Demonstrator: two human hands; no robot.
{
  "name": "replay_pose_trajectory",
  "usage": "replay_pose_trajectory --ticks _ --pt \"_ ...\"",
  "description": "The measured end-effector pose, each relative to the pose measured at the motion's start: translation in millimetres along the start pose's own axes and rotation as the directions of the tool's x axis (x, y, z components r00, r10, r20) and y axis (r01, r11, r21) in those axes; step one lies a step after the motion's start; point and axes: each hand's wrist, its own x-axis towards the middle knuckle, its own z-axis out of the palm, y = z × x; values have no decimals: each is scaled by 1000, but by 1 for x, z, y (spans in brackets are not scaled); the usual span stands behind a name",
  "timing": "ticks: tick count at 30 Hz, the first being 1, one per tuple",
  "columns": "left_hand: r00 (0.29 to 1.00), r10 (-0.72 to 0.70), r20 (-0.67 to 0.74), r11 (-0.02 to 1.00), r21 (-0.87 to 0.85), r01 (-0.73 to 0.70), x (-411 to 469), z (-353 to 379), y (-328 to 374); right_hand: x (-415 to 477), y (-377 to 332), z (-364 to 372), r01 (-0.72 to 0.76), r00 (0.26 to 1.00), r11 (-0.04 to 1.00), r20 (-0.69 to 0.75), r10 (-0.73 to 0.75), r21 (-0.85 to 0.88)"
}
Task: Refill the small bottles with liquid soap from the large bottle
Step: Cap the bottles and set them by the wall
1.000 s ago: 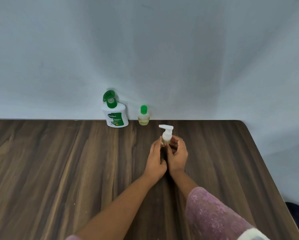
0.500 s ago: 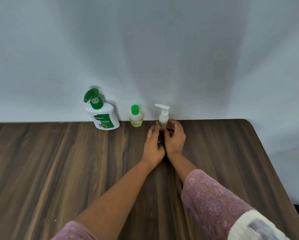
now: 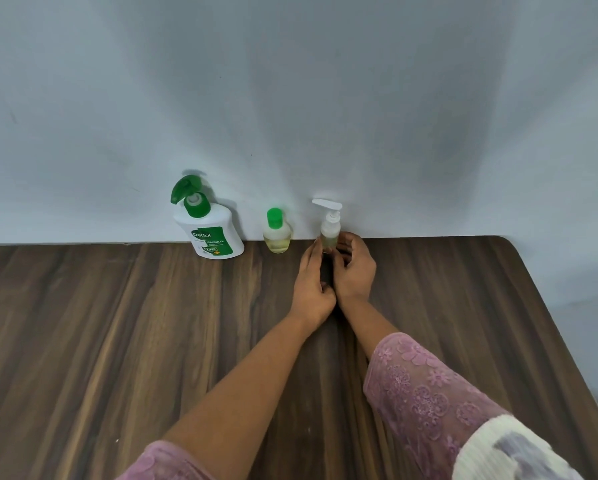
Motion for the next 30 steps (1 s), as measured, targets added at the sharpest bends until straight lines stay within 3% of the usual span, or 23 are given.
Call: replay_pose_trajectory --ticks 9,16,25,30 --pt "1000 -13 -24 998 -70 11 3 1 -2 3 1 0 43 999 999 15 -43 -28" --pt "993 -110 37 979 -167 115 -33 -2 -3 -15 6 -13 6 999 999 38 -4 -54" --pt "987 -154 40 967 -201 159 -161 -9 -21 -156 0 -55 4 988 999 157 4 -52" --pt "969 -235 75 925 -288 247 -256 -27 -29 -249 -15 -69 -54 968 998 246 44 37"
